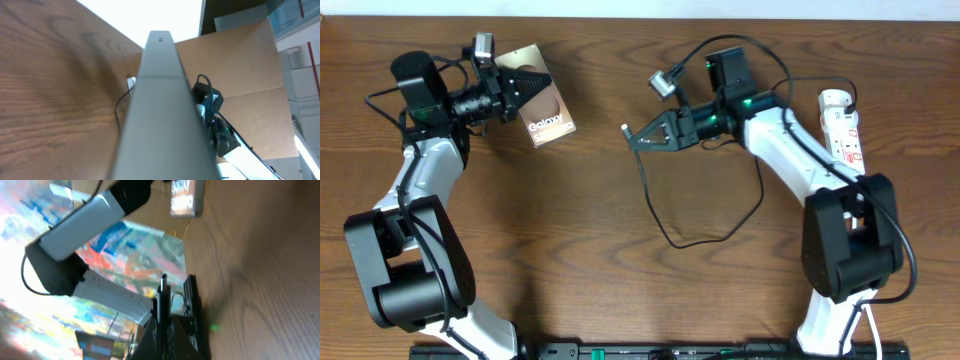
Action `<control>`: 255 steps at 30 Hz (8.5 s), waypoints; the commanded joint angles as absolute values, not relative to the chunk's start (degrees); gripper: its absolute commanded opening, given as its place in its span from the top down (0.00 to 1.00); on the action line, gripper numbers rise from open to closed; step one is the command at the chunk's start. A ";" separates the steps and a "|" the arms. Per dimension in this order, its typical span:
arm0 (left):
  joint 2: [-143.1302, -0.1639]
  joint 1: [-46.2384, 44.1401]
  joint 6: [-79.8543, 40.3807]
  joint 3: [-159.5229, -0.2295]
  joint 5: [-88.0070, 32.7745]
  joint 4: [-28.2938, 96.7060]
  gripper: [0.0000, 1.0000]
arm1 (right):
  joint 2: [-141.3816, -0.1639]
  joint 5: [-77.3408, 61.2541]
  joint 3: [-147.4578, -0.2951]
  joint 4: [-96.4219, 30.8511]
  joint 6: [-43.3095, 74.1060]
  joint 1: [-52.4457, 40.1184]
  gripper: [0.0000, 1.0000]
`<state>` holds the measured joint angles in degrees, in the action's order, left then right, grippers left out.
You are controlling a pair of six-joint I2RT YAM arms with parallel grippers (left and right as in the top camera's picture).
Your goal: Plug charger to phone and switch on socket
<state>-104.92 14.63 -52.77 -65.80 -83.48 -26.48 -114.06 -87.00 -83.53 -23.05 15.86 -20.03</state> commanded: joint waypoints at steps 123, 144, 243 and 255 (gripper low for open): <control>-104.44 19.70 -75.05 -65.98 -81.65 -45.41 0.93 | -115.46 -3.40 -71.40 -43.88 30.20 -28.99 0.85; -104.44 19.70 -75.05 -65.98 -82.13 -45.41 0.93 | -115.37 -5.48 -74.24 -41.32 29.36 -27.97 0.99; -104.42 14.63 -77.25 -65.98 -83.77 -52.03 0.93 | -125.82 -88.86 -94.39 2.44 17.93 -31.07 0.99; -104.42 12.75 -77.21 -65.98 -83.72 -52.80 0.93 | -125.82 -88.01 -94.39 9.04 23.77 -31.07 0.99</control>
<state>-104.92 14.17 -76.73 -65.67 -82.83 -51.90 -125.29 -87.79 -93.91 8.84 22.46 -31.42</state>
